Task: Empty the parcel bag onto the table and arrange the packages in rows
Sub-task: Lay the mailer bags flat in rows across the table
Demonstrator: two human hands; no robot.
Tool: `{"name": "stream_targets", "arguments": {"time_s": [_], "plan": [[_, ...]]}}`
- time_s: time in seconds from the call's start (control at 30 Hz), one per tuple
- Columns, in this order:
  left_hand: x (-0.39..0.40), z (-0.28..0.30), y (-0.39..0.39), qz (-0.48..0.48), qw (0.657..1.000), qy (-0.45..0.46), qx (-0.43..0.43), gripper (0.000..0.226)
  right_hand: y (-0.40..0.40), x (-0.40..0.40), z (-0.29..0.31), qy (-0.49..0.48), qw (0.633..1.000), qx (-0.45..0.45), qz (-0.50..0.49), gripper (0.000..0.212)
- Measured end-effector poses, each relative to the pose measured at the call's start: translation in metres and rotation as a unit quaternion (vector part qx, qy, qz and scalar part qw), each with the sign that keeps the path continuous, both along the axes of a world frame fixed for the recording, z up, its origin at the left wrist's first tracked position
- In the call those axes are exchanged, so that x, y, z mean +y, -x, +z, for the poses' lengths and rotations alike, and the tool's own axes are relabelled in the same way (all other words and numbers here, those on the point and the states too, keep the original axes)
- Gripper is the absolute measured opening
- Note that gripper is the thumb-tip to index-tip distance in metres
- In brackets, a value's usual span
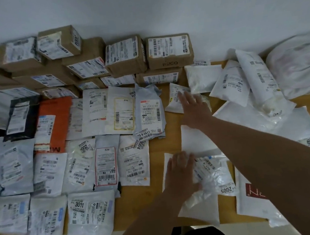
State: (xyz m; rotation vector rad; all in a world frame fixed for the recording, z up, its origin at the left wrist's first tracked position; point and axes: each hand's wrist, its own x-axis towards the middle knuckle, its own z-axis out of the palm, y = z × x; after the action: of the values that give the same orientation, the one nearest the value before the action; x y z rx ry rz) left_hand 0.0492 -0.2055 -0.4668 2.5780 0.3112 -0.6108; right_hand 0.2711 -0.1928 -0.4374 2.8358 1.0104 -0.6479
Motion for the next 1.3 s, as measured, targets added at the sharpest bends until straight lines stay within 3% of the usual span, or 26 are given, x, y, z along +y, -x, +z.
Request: {"name": "stream_targets", "arguments": {"time_s": [0.07, 0.17, 0.3, 0.37, 0.43, 0.5, 0.57, 0.63, 0.73, 0.87, 0.97, 1.1, 1.17, 1.3], "plan": [[0.000, -0.003, -0.002, 0.006, 1.000, -0.012, -0.004, 0.114, -0.001, 0.002, -0.005, 0.025, 0.999, -0.039, 0.003, 0.101], [0.003, 0.000, -0.012, 0.007, 0.999, -0.007, 0.031, 0.114, -0.001, 0.001, -0.007, 0.016, 0.998, -0.066, 0.010, 0.074], [0.005, 0.007, -0.023, -0.004, 0.998, -0.027, 0.064, 0.121, -0.003, -0.011, -0.004, -0.030, 0.998, 0.016, -0.052, 0.053], [0.004, 0.007, -0.025, -0.006, 0.997, -0.035, 0.075, 0.124, -0.005, -0.025, -0.003, -0.066, 0.989, 0.105, -0.083, 0.058], [0.003, 0.005, -0.025, -0.005, 0.996, -0.052, 0.068, 0.126, -0.004, -0.044, 0.001, -0.048, 0.983, 0.173, -0.041, 0.087], [0.001, 0.009, -0.025, 0.003, 0.996, -0.064, 0.066, 0.126, -0.001, -0.058, 0.005, -0.002, 0.982, 0.186, 0.037, 0.114], [0.000, 0.012, -0.026, 0.011, 0.994, -0.081, 0.071, 0.123, 0.001, -0.063, 0.006, -0.004, 0.979, 0.193, 0.069, 0.114], [0.000, 0.016, -0.027, 0.024, 0.993, -0.097, 0.067, 0.116, -0.001, -0.060, 0.016, -0.041, 0.977, 0.203, 0.055, 0.100], [0.001, 0.019, -0.029, 0.044, 0.991, -0.101, 0.075, 0.107, -0.006, -0.058, 0.046, -0.127, 0.980, 0.150, 0.033, 0.085], [0.005, 0.023, -0.041, 0.097, 0.990, -0.087, 0.049, 0.103, 0.000, -0.077, 0.087, -0.201, 0.978, -0.003, 0.049, 0.078], [0.007, 0.024, -0.053, 0.123, 0.989, -0.076, 0.028, 0.091, 0.011, -0.113, 0.095, -0.186, 0.972, -0.134, 0.044, 0.069], [0.008, 0.028, -0.060, 0.161, 0.985, -0.066, 0.007, 0.085, 0.033, -0.172, 0.061, -0.124, 0.955, -0.266, -0.039, 0.061], [0.009, 0.031, -0.058, 0.209, 0.977, -0.036, 0.007, 0.084, 0.043, -0.195, 0.040, -0.090, 0.959, -0.265, -0.053, 0.063], [0.013, 0.032, -0.050, 0.356, 0.931, 0.073, -0.034, 0.058, 0.065, -0.213, 0.021, -0.034, 0.985, -0.137, -0.094, 0.080]]}}
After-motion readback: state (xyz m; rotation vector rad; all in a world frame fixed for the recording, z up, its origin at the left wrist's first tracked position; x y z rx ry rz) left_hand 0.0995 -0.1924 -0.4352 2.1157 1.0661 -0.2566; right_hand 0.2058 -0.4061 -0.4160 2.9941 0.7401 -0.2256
